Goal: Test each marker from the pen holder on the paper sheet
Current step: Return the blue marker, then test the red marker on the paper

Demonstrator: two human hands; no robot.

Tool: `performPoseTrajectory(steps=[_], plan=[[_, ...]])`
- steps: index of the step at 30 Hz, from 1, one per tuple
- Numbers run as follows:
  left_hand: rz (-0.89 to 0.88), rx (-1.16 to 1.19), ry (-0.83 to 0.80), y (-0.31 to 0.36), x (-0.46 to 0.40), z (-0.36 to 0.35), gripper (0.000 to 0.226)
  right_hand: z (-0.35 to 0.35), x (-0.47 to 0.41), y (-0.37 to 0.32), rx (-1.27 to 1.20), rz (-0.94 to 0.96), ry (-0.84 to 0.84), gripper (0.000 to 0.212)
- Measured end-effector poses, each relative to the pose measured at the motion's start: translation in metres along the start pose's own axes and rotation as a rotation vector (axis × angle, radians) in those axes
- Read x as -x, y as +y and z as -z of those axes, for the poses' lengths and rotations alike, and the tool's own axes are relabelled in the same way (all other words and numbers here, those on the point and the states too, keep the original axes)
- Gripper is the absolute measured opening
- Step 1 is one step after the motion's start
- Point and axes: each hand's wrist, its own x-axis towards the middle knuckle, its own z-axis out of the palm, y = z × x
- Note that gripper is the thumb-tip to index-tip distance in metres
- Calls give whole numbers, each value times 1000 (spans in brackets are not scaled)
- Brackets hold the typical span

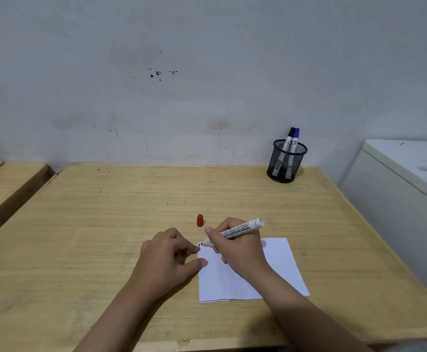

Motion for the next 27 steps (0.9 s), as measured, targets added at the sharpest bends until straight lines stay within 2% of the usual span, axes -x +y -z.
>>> performPoseTrajectory(steps=[21,25,27], plan=[[-65,-15,41,-2,-1,-2,36,-1,-3,4,64,7,-4,26],[-49,-8,19,-2,-1,-1,34,1,-2,0,-87,-13,69,29],[-4,68,18,0,-3,1,31,3,-1,-3,-152,-32,96,31]])
